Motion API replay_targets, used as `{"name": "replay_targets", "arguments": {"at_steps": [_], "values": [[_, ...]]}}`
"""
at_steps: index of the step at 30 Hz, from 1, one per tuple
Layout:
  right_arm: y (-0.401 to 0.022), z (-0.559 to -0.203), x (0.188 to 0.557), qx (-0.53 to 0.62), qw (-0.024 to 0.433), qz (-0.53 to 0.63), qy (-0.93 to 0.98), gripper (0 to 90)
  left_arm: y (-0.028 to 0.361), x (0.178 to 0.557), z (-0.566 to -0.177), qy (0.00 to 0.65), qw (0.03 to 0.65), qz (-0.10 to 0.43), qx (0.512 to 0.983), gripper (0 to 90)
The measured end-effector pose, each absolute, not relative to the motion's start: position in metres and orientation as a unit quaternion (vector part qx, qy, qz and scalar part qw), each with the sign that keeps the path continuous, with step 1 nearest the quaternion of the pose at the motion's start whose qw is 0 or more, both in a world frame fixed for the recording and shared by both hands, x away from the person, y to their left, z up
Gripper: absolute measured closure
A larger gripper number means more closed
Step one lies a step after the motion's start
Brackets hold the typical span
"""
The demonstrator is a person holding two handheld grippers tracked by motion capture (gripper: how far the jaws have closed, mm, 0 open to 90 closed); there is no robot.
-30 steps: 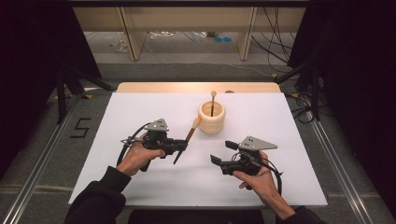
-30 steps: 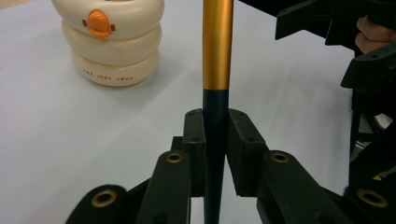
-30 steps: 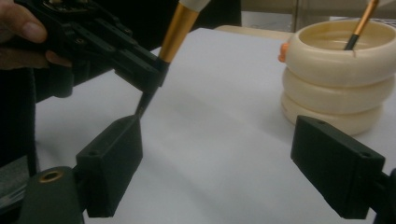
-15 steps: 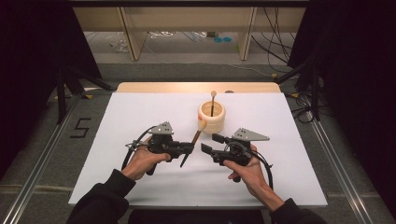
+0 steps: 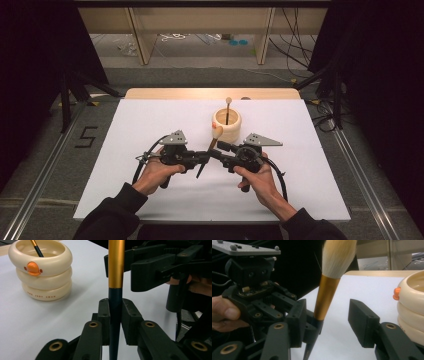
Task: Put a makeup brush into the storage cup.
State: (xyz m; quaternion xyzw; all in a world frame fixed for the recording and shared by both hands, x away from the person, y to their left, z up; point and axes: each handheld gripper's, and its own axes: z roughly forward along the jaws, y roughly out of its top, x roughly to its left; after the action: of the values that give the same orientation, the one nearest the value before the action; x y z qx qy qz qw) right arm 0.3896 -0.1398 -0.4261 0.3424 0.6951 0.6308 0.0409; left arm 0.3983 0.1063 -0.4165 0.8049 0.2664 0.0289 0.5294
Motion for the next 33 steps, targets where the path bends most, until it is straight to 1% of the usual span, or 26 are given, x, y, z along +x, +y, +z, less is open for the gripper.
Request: {"name": "replay_targets", "arguments": {"at_steps": [4,8,15,23,33], "values": [[-0.1374,-0.4267,0.3924,0.342,0.038,0.637,0.690,55.6,0.1047,0.3967,-0.4153,0.267,0.532,0.029,0.803,78.3],[-0.1365,-0.4252,0.3914,0.342,0.024,0.639,0.688,59.5,0.1045,0.3964,-0.4149,0.267,0.535,0.032,0.801,78.2],[-0.1348,-0.4274,0.3942,0.342,0.018,0.645,0.683,63.7,0.1032,0.3955,-0.4139,0.265,0.539,0.041,0.798,78.2],[-0.1343,-0.4275,0.3956,0.347,0.000,0.649,0.677,70.0,0.1032,0.3950,-0.4134,0.267,0.545,0.039,0.794,78.2],[-0.1338,-0.4270,0.3961,0.344,-0.007,0.655,0.673,76.1,0.0992,0.3935,-0.4148,0.269,0.555,0.028,0.786,78.2]]}}
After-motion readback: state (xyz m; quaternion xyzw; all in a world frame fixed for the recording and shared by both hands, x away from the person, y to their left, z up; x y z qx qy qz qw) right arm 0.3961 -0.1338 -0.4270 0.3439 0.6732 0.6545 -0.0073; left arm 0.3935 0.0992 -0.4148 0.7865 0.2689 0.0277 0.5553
